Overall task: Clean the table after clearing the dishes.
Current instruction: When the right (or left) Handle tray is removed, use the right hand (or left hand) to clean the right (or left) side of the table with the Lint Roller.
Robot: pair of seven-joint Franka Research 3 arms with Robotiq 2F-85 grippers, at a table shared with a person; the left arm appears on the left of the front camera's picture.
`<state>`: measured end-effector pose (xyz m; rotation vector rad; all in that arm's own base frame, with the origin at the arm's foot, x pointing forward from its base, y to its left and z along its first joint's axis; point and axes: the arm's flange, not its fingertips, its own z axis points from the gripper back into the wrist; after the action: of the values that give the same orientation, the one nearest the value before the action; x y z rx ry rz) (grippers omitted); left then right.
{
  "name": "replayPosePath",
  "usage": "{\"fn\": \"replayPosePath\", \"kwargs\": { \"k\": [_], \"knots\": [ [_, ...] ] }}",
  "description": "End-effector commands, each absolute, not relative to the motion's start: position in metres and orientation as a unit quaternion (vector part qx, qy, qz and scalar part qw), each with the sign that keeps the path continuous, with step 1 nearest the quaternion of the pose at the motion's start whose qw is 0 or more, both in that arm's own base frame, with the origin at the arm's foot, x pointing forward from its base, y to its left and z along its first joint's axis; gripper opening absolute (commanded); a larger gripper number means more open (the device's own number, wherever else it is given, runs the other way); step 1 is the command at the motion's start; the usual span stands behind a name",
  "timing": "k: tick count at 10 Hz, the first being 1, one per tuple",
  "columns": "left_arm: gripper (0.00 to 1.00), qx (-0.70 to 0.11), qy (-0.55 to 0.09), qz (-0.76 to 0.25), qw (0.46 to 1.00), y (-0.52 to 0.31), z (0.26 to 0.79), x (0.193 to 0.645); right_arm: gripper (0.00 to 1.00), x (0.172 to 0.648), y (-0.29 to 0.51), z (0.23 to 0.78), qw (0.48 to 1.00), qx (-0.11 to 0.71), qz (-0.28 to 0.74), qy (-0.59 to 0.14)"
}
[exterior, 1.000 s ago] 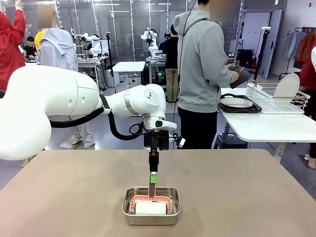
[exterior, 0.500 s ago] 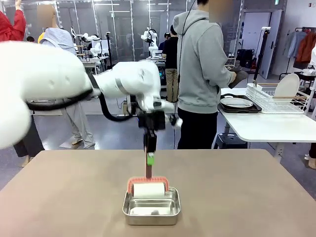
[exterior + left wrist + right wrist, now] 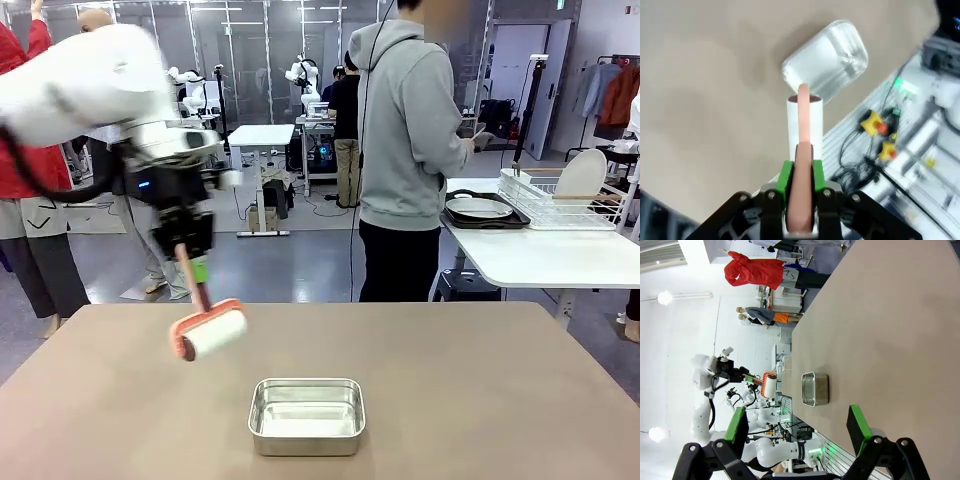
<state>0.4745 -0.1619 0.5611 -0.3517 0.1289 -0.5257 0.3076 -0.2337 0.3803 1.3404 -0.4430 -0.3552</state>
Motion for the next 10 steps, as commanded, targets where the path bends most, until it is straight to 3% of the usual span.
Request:
{"fn": "replayPosePath", "kwargs": {
  "k": [1,2,4,5,8,9,10],
  "knots": [
    [0.00,-0.185,-0.043,-0.042,0.981,-0.117,0.524,0.447,1.00,0.307,-0.232,0.384,0.742,0.616,-0.163,-0.208],
    [0.00,-0.195,-0.074,0.003,0.978,-0.097,0.506,0.450,1.00,0.307,-0.232,0.384,0.742,0.616,-0.163,-0.208],
    [0.00,-0.224,-0.120,-0.034,0.967,-0.084,0.475,0.468,1.00,0.307,-0.232,0.384,0.742,0.616,-0.163,-0.208],
    [0.00,-0.209,-0.039,-0.041,0.976,-0.065,0.507,0.462,1.00,0.307,-0.232,0.384,0.742,0.616,-0.163,-0.208],
    [0.00,-0.209,-0.039,-0.041,0.976,-0.065,0.507,0.462,1.00,0.307,-0.232,0.384,0.742,0.616,-0.163,-0.208],
    [0.21,-0.214,-0.055,-0.030,0.975,-0.067,0.493,0.462,1.00,0.307,-0.232,0.384,0.742,0.616,-0.163,-0.208],
    [0.21,-0.255,-0.025,-0.045,0.965,-0.067,0.486,0.482,1.00,0.307,-0.232,0.384,0.742,0.616,-0.163,-0.208]
  ]
}}
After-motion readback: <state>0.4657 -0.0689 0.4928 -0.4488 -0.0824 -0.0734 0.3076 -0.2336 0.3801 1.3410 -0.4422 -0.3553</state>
